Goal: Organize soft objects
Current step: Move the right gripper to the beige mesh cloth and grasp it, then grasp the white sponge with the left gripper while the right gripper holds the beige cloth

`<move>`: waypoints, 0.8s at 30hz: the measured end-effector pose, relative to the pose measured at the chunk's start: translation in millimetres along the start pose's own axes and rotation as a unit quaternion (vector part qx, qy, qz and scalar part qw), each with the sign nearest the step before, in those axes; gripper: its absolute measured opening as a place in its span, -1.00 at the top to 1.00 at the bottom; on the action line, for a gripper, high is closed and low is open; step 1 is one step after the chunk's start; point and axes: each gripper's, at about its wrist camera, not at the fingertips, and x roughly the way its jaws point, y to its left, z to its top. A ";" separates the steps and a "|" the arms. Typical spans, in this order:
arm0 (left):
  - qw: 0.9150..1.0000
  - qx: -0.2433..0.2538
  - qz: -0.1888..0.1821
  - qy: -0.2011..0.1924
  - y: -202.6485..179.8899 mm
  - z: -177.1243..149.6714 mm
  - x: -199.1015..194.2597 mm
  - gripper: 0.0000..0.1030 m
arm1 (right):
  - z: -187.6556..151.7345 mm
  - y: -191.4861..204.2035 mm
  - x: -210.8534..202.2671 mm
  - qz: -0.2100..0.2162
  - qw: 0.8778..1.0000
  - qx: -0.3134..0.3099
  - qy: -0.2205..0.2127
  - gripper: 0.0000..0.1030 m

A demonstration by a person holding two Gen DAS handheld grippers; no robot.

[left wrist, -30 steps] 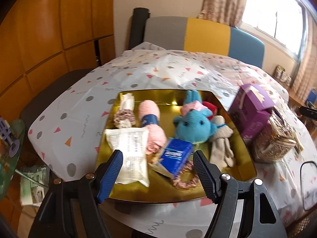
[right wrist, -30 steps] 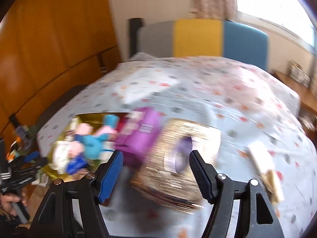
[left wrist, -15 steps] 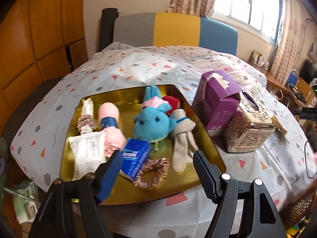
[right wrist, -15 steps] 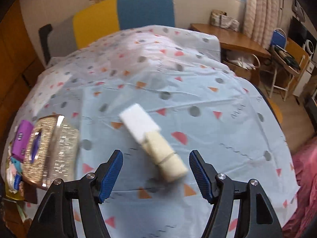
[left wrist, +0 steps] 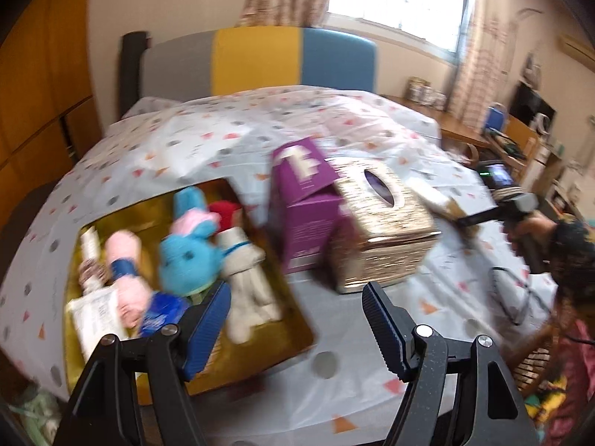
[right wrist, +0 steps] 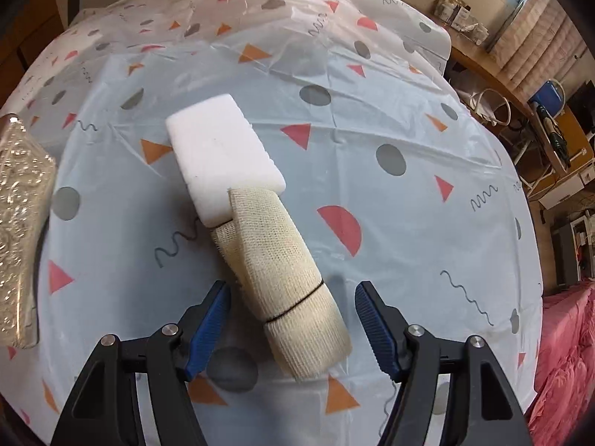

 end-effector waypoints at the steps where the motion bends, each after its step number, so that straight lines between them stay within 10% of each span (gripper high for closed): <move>1: 1.000 0.007 -0.012 -0.002 -7.0 5.3 -1.4 -0.44 | -1.7 -2.0 -1.1 -0.005 1.000 0.005 -0.002 0.31; 11: 0.989 0.075 -0.126 -0.007 -120.5 91.1 18.7 -0.47 | -24.2 -72.5 -21.6 -0.028 0.980 0.188 -0.066 0.39; 17: 0.981 0.039 -0.170 0.088 -190.7 137.0 92.4 -0.47 | -26.3 -82.3 -14.1 -0.015 0.975 0.219 -0.041 0.38; 24: 0.979 -0.015 -0.131 0.158 -230.1 160.7 187.7 -0.47 | -31.3 -101.6 -26.9 0.011 0.962 0.264 -0.072 0.38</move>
